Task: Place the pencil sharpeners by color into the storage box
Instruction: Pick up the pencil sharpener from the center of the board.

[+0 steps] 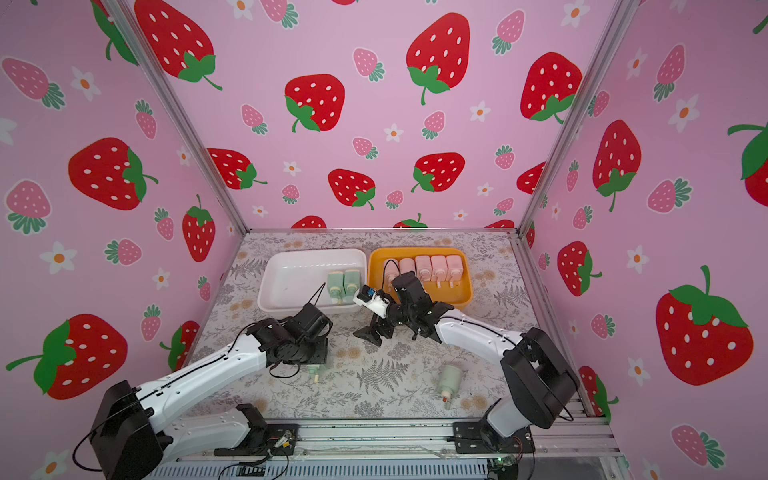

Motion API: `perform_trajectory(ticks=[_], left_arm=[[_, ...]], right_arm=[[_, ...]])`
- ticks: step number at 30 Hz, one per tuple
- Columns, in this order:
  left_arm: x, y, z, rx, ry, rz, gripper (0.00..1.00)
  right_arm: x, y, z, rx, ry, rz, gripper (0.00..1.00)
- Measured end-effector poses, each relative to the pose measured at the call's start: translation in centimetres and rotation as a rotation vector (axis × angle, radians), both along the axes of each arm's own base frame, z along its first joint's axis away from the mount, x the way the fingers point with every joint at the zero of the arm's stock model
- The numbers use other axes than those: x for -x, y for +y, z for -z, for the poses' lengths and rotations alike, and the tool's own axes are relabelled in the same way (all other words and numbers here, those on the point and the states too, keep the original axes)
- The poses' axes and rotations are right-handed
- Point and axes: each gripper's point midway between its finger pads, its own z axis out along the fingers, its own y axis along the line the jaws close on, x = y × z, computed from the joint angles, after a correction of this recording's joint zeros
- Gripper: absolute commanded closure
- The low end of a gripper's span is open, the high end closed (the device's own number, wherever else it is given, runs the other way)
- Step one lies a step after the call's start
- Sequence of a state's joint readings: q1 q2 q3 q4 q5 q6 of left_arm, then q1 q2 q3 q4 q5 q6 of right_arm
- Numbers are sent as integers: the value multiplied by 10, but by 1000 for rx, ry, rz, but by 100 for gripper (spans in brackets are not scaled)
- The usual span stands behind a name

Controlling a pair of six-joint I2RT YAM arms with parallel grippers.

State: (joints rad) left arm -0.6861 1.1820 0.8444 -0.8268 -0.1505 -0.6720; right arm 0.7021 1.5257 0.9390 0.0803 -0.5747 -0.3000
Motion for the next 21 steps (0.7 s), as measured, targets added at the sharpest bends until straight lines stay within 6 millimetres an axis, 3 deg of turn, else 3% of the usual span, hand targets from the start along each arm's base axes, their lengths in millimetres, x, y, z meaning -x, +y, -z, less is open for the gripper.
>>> perform_trajectory(ticks=[11, 21], left_arm=[[-34, 19, -37, -2, -114, -84, 100], [-58, 36, -53, -19, -203, -170, 100]], right_arm=[[-14, 4, -15, -60, 16, 82, 0], [-34, 4, -29, -129, 52, 219, 0]])
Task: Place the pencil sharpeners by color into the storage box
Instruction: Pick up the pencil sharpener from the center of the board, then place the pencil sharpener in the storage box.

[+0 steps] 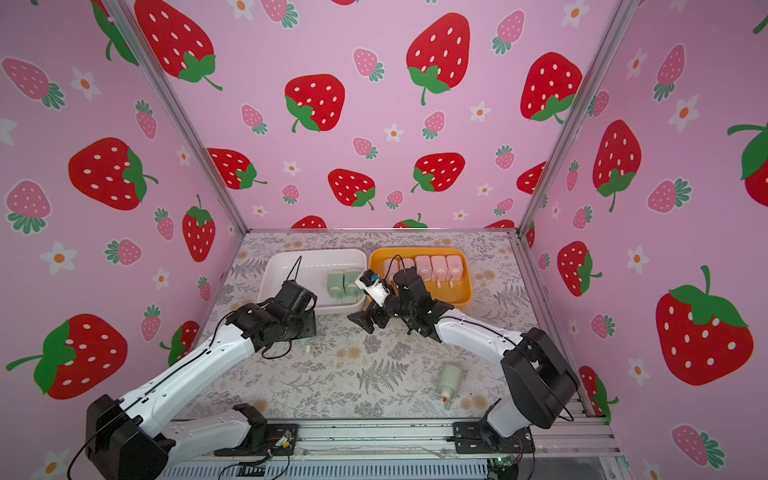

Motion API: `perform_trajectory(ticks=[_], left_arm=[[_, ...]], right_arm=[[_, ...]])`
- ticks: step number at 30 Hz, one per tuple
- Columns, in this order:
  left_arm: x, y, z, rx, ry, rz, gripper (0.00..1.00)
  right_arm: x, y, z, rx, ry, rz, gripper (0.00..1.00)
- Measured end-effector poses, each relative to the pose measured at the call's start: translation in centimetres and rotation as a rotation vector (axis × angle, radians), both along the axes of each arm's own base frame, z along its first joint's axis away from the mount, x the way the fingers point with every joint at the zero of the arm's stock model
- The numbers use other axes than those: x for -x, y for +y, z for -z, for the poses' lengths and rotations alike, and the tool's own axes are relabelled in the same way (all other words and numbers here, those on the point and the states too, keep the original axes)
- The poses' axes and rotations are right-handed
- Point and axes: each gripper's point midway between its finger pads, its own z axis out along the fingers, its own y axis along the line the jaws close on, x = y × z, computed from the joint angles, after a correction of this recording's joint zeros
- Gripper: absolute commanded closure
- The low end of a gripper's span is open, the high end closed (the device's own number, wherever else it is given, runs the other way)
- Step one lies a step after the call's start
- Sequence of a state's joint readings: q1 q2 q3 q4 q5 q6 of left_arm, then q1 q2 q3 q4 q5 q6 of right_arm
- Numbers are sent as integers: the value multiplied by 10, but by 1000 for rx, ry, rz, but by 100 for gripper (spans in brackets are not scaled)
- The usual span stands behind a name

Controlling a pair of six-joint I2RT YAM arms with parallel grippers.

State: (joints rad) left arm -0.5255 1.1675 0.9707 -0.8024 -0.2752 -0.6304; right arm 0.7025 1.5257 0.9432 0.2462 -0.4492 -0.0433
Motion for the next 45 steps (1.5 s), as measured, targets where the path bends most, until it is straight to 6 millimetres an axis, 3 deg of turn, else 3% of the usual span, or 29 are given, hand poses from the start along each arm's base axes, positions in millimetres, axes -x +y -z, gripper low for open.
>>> perform_trajectory(ticks=[6, 14, 35, 45], left_arm=[[-22, 10, -17, 24, -72, -51, 100], [-68, 13, -33, 85, -107, -61, 100], [-154, 25, 1, 99, -1, 56, 100], [-166, 27, 21, 91, 49, 102, 100]], right_arm=[[-12, -4, -3, -36, 62, 111, 0], [-16, -6, -1, -56, 120, 175, 0], [-13, -10, 10, -26, 179, 202, 0], [-10, -12, 6, -29, 167, 195, 0]])
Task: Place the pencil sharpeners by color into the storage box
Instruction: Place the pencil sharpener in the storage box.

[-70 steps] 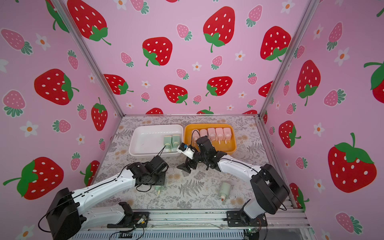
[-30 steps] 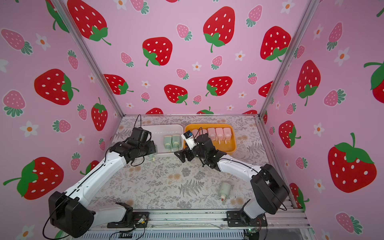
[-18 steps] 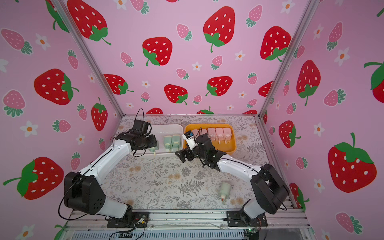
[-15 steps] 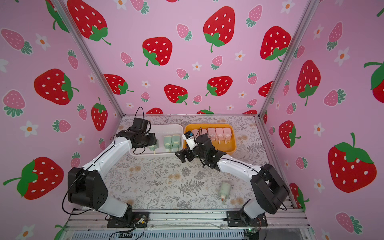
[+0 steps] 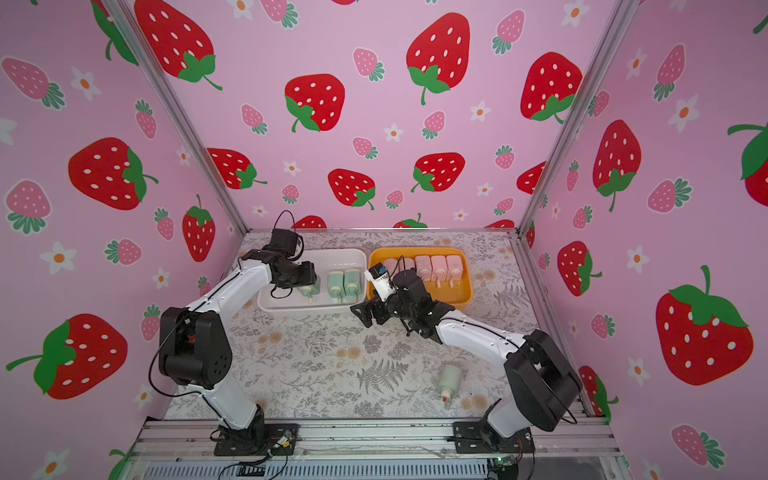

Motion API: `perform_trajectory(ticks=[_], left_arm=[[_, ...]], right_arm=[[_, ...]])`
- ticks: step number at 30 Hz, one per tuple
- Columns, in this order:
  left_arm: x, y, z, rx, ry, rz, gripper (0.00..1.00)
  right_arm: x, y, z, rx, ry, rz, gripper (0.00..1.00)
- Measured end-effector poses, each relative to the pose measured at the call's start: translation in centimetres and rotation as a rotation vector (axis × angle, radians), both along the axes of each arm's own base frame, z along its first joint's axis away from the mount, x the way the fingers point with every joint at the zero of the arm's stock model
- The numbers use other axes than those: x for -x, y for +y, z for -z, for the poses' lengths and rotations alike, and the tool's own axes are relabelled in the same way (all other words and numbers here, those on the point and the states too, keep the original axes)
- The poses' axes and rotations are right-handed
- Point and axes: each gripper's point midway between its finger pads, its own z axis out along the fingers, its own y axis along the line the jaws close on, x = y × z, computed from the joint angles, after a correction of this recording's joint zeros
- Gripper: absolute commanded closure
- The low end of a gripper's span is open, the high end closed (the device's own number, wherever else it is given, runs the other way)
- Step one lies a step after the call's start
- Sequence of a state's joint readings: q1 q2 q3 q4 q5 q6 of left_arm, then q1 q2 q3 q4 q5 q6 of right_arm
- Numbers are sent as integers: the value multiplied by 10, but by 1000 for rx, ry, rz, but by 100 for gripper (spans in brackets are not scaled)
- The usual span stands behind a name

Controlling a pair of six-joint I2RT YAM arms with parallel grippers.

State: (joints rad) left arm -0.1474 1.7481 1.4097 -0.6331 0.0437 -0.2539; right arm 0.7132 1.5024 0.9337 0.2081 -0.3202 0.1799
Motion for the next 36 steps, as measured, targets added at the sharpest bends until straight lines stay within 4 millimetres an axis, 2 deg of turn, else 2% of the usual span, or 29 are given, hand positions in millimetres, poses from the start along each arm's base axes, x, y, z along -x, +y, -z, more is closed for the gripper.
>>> perform_trajectory(ticks=[10, 16, 26, 36], left_arm=[[-10, -1, 8, 42, 14, 4, 100], [-13, -6, 20, 66, 40, 11, 100], [-15, -13, 22, 104, 42, 24, 100], [-18, -15, 50, 104, 90, 27, 100]], right_arm=[[1, 0, -1, -2, -1, -1, 0], [5, -4, -7, -7, -12, 2, 0], [9, -3, -7, -9, -7, -12, 0], [17, 2, -9, -22, 2, -62, 0]])
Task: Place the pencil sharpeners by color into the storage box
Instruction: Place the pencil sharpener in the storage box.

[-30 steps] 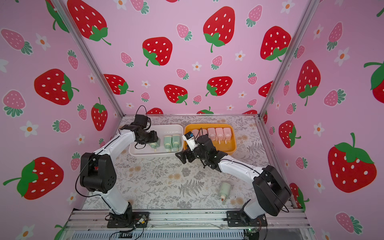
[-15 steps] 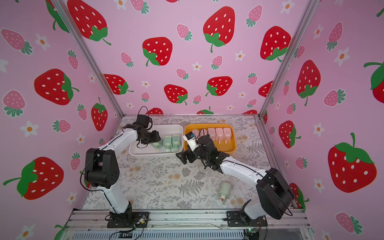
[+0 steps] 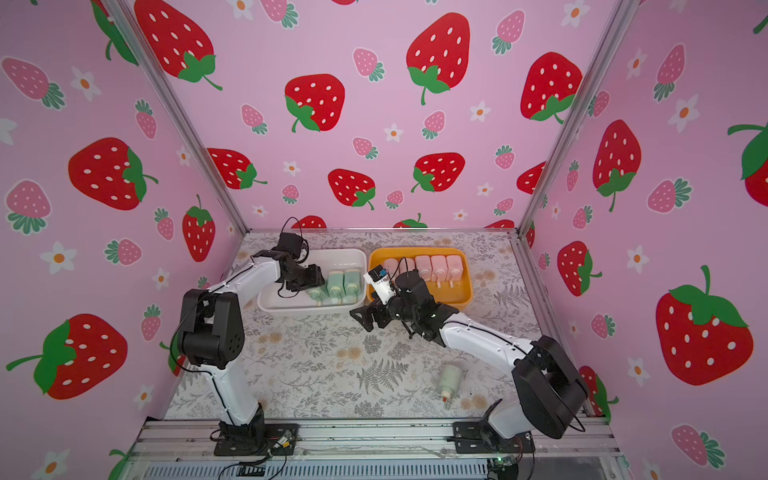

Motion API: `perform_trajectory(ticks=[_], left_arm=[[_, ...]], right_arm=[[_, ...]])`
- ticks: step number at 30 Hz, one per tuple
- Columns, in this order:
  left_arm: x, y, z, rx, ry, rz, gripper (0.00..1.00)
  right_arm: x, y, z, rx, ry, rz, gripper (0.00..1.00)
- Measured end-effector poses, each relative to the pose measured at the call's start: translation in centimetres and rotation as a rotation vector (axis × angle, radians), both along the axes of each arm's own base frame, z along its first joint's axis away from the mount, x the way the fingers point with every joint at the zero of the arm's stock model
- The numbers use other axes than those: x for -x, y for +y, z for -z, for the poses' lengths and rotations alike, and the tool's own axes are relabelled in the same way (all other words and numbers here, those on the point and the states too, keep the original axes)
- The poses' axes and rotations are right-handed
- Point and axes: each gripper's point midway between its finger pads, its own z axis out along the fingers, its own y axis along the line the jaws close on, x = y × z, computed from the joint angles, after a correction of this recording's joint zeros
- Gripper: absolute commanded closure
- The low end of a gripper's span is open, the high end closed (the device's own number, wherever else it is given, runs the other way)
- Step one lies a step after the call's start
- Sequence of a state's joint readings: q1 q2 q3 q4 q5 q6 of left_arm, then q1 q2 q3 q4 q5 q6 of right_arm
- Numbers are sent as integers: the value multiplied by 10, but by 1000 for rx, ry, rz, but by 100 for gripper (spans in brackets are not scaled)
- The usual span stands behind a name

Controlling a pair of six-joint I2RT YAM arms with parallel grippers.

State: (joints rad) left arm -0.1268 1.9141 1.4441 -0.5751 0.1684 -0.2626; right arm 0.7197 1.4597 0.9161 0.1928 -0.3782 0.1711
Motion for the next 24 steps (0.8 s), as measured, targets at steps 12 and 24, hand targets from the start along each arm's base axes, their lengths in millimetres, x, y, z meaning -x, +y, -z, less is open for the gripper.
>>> perform_trajectory(ticks=[12, 24], left_arm=[[-4, -2, 3, 12, -8, 3, 80], [-4, -2, 3, 18, -8, 5, 46]], right_arm=[[2, 2, 0, -2, 2, -10, 0], [3, 2, 0, -1, 2, -10, 0]])
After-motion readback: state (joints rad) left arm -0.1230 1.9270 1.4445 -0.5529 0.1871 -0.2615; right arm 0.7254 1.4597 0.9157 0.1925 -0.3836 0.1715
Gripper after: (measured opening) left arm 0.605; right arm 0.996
